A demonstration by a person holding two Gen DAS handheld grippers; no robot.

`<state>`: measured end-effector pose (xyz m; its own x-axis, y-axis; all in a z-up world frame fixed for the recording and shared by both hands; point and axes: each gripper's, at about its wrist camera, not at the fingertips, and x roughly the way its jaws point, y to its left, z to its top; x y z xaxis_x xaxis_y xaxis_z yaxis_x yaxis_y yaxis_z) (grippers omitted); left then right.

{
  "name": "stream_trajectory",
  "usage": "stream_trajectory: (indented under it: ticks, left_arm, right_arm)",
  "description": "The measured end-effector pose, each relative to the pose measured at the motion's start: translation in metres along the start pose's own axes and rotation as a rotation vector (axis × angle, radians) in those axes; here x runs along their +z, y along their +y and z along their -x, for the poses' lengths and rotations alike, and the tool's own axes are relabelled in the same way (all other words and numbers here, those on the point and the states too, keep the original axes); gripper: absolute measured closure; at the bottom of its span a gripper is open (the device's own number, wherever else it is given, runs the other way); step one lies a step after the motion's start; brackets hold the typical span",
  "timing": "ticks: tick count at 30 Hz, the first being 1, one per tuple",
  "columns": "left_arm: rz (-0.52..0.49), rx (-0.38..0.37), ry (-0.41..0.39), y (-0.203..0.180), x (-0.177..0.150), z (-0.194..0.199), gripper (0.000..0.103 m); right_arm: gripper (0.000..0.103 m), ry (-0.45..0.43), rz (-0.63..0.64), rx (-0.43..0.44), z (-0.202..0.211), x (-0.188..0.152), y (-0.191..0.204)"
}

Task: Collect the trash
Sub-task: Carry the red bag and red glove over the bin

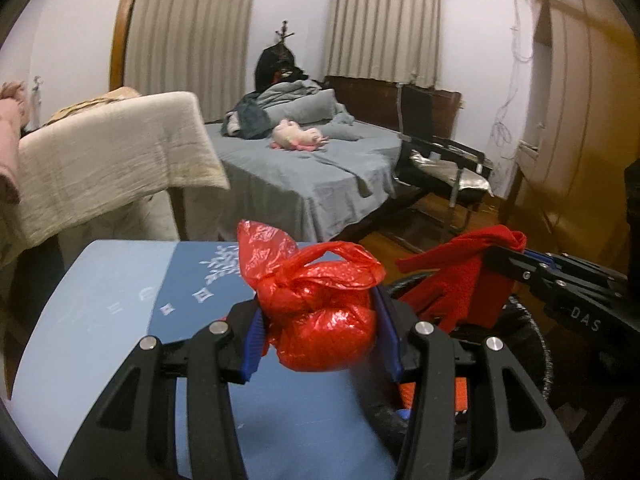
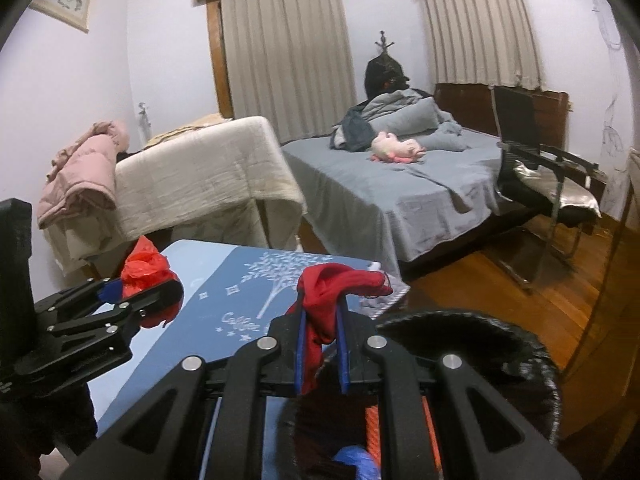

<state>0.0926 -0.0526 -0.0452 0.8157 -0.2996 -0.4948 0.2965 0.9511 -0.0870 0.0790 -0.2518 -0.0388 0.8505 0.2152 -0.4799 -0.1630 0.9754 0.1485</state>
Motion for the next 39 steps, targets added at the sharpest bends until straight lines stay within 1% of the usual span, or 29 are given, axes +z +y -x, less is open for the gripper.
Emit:
stream_trajectory:
  ticks: [11, 21, 31, 35, 39]
  left_arm:
    - [-0.078, -0.106, -0.006, -0.057, 0.003, -0.009, 0.057]
    - [-0.128, -0.183, -0.004, -0.093, 0.0, -0.019, 0.056]
    - [-0.156, -0.269, 0.04, -0.116, -0.015, -0.044, 0.056]
    - [-0.169, -0.287, 0.056, -0.122, -0.02, -0.056, 0.056]
    - [-0.186, -0.287, 0.08, -0.125, -0.027, -0.072, 0.056]
  right_arm:
    - [0.09, -0.018, -0.048, -0.09, 0.029, -0.01, -0.042]
    - [0.09, -0.022, -0.071, -0.154, 0.045, -0.019, -0.068]
    - [0.09, -0.001, -0.093, -0.201, 0.05, -0.028, -0.091]
    - [0.09, 0.014, -0.099, -0.21, 0.045, -0.033, -0.097]
    - [0.09, 0.043, -0.116, -0.219, 0.034, -0.042, -0.105]
